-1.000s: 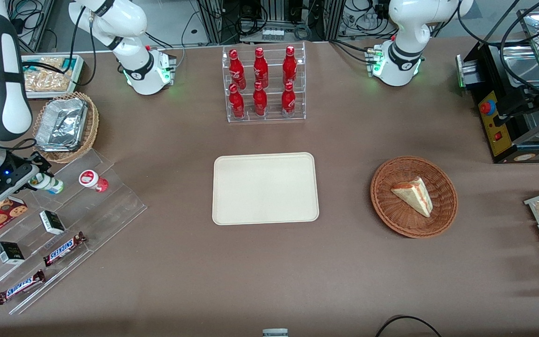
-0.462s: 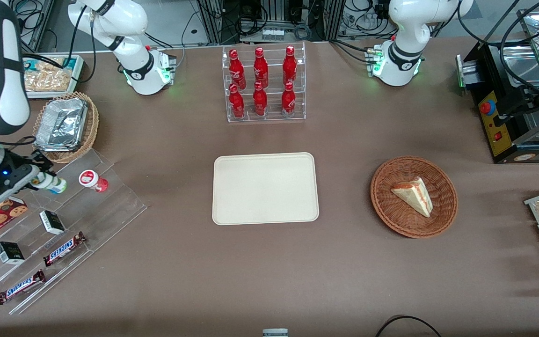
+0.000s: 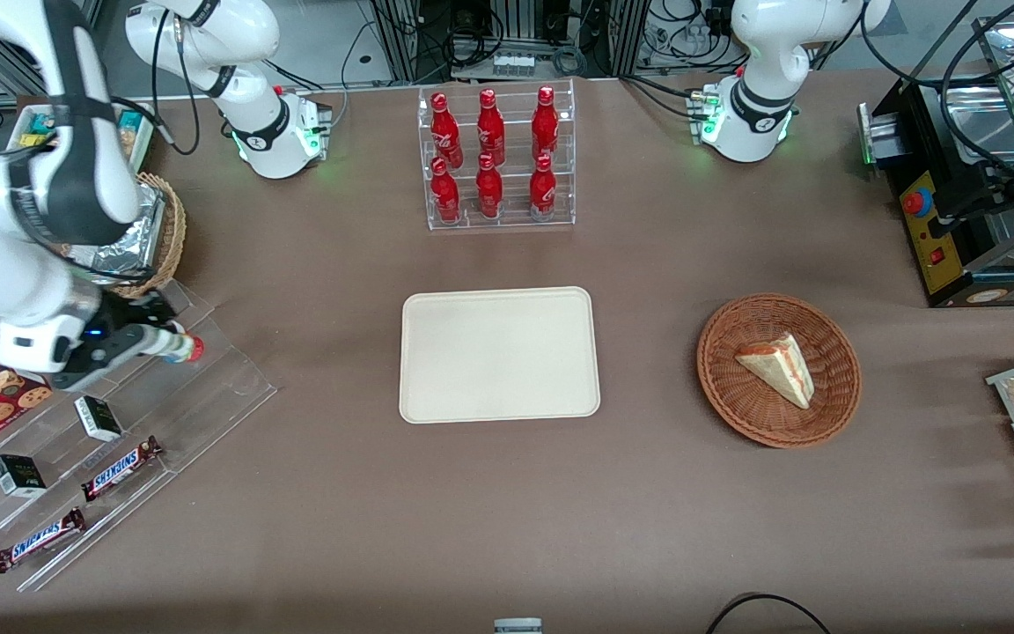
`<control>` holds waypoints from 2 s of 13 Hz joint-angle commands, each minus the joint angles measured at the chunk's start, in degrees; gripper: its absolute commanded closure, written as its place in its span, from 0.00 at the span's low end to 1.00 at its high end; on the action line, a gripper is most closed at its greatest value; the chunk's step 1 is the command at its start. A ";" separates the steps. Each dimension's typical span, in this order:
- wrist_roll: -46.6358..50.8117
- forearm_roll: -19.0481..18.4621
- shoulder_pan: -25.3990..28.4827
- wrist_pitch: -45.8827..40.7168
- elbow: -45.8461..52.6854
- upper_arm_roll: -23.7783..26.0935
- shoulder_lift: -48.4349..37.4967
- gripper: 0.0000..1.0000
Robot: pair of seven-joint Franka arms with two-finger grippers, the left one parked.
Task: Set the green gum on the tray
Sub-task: 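Carry the gum tub over the cream tray with the right gripper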
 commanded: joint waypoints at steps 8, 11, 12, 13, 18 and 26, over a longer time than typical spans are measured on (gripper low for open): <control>38.88 3.72 20.96 0.03 8.81 -0.35 9.69 1.00; 46.80 6.62 25.01 0.20 12.94 -0.44 13.90 1.00; 49.52 6.62 26.76 0.20 15.13 -0.44 15.75 1.00; 52.59 6.62 28.17 0.20 16.98 -0.44 17.68 1.00; 65.79 6.45 34.68 4.05 23.42 -0.44 25.95 1.00; 74.86 6.36 40.57 15.22 26.49 -0.44 35.62 1.00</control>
